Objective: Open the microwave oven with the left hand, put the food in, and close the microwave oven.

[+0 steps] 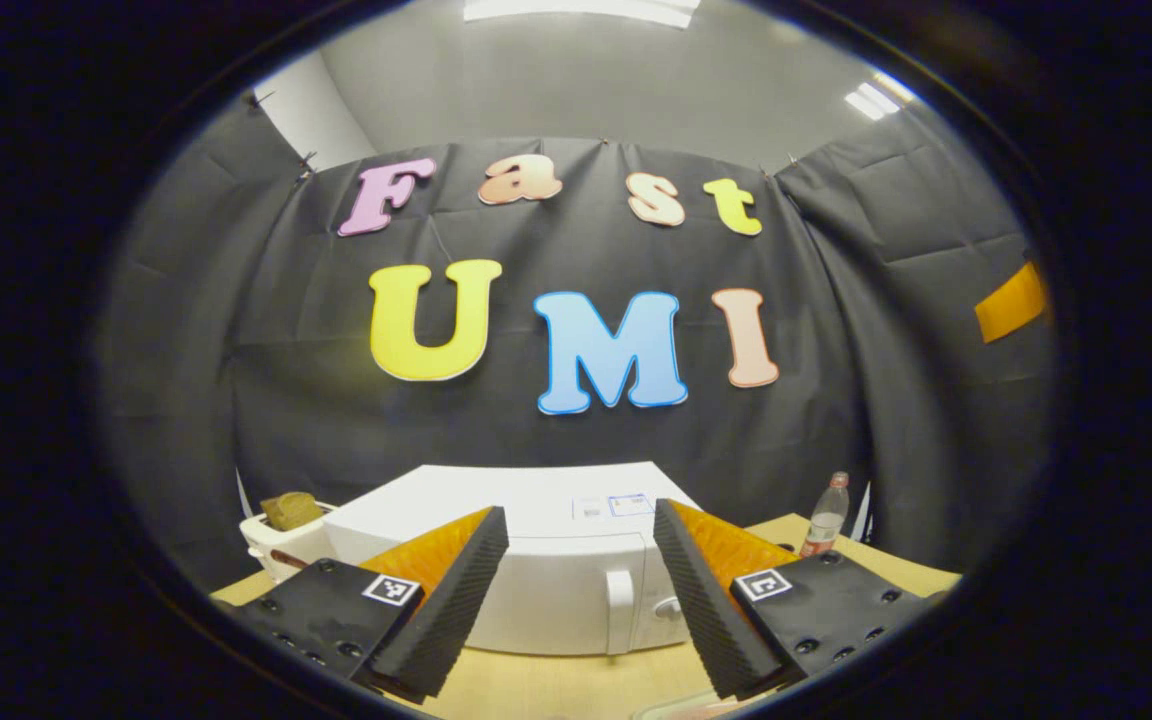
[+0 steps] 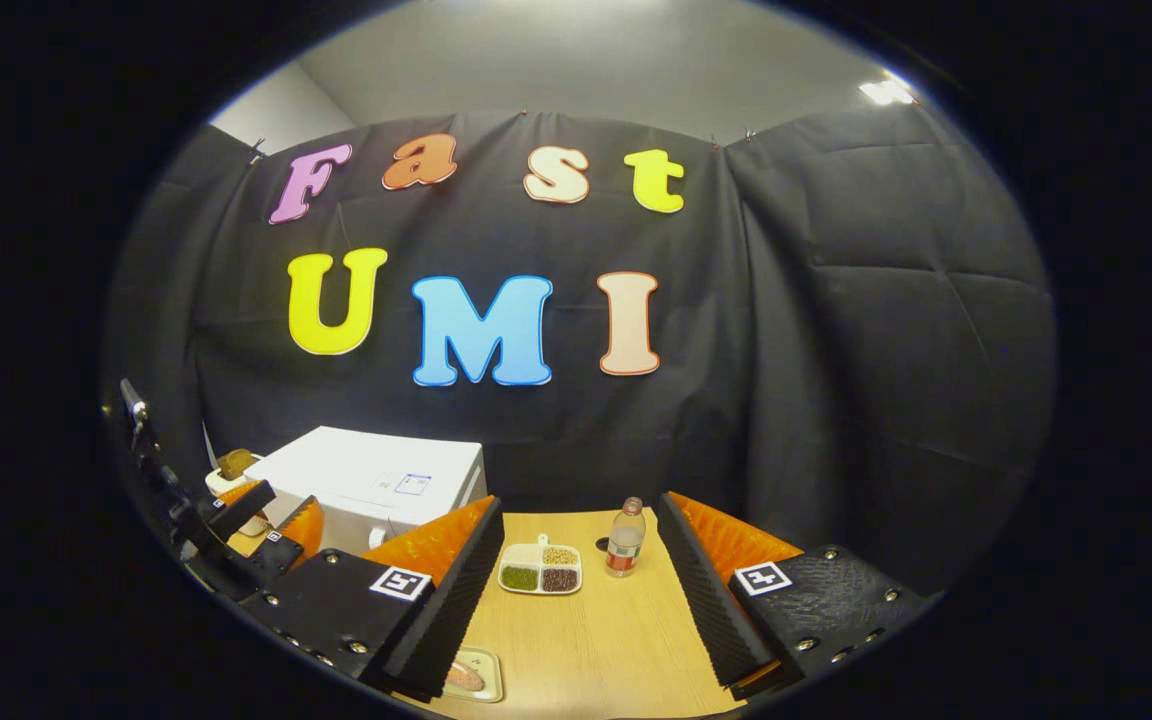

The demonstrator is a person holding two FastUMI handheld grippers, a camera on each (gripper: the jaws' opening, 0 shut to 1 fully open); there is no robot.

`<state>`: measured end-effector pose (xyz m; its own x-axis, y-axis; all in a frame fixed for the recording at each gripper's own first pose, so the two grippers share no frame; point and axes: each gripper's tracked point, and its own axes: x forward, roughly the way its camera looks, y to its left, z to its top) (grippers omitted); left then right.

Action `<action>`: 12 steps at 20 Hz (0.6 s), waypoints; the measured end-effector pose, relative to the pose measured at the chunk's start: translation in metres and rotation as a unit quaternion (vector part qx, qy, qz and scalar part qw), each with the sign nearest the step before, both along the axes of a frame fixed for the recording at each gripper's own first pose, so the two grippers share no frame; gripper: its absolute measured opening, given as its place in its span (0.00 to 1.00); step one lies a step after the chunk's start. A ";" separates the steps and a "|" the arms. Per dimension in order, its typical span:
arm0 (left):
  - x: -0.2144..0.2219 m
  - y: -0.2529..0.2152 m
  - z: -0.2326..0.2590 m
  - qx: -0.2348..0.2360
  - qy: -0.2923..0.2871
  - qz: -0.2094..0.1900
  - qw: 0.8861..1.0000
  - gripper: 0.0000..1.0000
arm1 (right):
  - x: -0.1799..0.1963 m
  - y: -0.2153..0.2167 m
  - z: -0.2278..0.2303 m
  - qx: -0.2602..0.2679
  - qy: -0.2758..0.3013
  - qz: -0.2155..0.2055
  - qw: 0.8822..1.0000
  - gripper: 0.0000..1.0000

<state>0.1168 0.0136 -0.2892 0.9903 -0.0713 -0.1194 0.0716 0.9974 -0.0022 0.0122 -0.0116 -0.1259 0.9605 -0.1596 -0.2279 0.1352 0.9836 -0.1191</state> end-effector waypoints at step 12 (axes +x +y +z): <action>0.044 -0.034 -0.135 -0.019 0.074 -0.026 0.997 0.99 | -0.019 -0.011 -0.021 0.010 0.039 -0.028 0.999 0.95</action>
<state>0.1605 -0.0204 -0.4243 0.9567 -0.1291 -0.2610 0.1190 0.9914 -0.0542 -0.0063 -0.0225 -0.1473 0.9294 -0.2063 -0.3059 0.1803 0.9773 -0.1111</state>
